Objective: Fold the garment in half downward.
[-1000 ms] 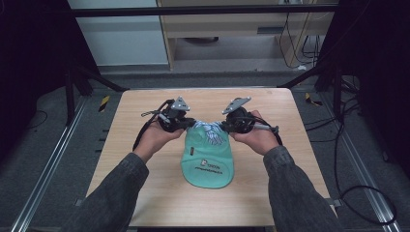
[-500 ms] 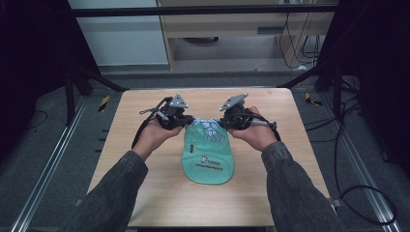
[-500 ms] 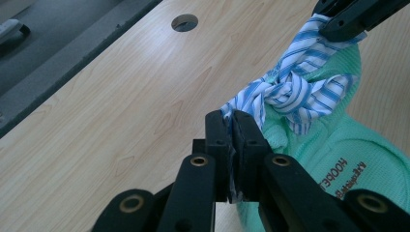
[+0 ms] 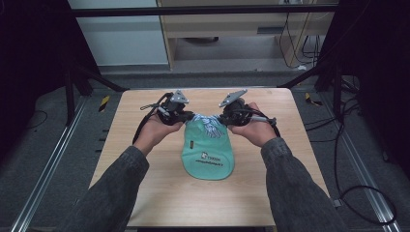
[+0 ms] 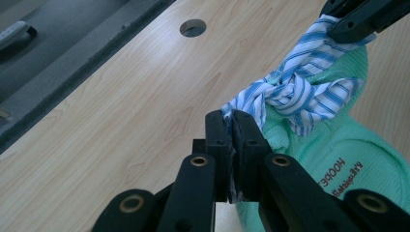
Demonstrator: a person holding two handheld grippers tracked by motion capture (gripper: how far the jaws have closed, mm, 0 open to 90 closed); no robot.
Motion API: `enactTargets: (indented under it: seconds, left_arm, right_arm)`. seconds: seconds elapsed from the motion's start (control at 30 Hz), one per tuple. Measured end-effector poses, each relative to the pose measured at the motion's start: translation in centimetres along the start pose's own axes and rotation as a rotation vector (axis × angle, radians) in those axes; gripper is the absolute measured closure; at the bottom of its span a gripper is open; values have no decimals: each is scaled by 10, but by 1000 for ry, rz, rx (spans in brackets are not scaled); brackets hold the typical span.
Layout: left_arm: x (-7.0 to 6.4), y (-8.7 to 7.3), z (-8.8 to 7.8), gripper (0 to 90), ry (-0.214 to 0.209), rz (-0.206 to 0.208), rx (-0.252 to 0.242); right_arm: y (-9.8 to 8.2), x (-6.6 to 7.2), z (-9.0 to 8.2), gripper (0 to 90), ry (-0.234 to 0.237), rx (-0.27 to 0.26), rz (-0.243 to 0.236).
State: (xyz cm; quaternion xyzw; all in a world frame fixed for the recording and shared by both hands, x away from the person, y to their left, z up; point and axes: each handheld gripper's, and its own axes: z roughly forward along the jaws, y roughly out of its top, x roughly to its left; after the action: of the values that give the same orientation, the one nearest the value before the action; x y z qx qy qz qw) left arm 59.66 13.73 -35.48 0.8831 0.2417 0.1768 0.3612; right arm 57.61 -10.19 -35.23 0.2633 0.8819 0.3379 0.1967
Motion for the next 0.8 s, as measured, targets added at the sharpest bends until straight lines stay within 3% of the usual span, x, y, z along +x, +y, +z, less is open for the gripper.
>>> enactTargets:
  seconds: [0.57, 0.8]
  left_arm:
    - [12, 14, 16, 865, -3, -9, 4]
    - [5, 15, 21, 864, 1, 18, 15]
  right_arm:
    - [0, -17, 5, 830, -7, 9, 22]
    - [-8, -19, 5, 831, -12, 11, 30]
